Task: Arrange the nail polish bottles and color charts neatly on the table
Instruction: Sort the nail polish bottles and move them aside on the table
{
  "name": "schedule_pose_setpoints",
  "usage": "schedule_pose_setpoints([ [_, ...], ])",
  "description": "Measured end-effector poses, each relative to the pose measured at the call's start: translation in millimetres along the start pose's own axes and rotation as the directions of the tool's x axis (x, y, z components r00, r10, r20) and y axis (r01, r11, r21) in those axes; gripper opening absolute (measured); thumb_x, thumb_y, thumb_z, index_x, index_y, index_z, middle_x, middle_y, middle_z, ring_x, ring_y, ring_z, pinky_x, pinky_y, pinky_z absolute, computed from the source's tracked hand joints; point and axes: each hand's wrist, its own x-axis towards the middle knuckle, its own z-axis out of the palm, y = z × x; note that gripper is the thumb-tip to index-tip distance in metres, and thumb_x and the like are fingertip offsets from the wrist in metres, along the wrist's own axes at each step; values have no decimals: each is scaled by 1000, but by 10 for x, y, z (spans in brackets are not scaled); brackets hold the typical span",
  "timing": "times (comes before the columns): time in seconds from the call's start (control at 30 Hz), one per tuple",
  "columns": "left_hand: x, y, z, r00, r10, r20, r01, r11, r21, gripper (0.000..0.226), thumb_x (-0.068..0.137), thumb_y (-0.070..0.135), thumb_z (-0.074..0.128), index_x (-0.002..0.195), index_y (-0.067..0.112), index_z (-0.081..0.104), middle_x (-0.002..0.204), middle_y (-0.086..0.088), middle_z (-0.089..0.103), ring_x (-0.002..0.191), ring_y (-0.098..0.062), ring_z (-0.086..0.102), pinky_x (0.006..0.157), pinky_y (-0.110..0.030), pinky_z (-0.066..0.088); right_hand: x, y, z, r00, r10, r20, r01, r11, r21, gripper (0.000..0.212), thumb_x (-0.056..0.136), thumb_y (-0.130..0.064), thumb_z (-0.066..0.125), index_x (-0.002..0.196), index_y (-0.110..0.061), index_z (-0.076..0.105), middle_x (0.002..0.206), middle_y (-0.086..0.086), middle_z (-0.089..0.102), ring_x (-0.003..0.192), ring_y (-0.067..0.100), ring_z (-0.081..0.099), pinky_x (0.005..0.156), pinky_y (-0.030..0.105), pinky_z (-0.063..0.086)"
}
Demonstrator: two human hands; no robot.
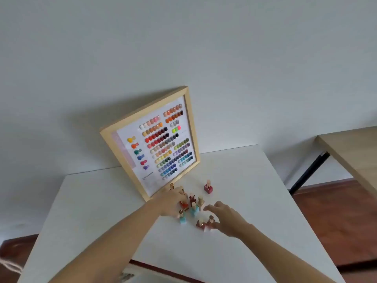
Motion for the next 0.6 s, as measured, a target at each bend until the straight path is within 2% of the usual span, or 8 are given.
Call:
schedule_pose_setpoints([
  [0.13,91,-42,92,1000,20,16,-20,999,28,40,76,36,67,114,24,58,136,-5,42,125,-26,43,98,-39,40,62,-101,145,999,46,-3,-46,998,49,45,88,-32,62,130,-37,46,125,2,50,100,18,59,87,31,49],
  [0.23,194,-101,136,998,62,19,-61,997,-49,34,77,29,68,110,21,63,128,-4,46,110,-24,53,96,-37,45,132,-152,243,997,72,8,-73,996,50,42,90,-33,59,129,-38,46,126,2,49,97,19,59,86,30,50],
  [0.37,286,-132,231,990,142,-23,-143,985,-93,24,84,17,65,108,14,66,120,-5,50,100,-21,58,84,-24,42,208,-202,332,998,68,-8,-68,998,17,33,92,-33,55,125,-35,51,121,3,51,95,24,60,83,33,51],
  [0.5,312,-211,319,979,198,-40,-201,976,-80,21,83,20,67,101,9,67,116,-7,48,98,-23,57,90,-36,49,247,-271,428,998,47,-34,-48,999,-26,16,94,-28,52,109,-29,59,113,5,54,89,25,58,77,34,49],
  [0.6,322,-231,389,975,211,-76,-218,971,-94,21,85,16,65,104,7,67,117,-9,49,100,-25,57,91,-40,50,233,-291,485,997,52,-58,-53,999,-13,13,94,-25,53,104,-24,61,109,5,54,84,25,59,77,34,50],
])
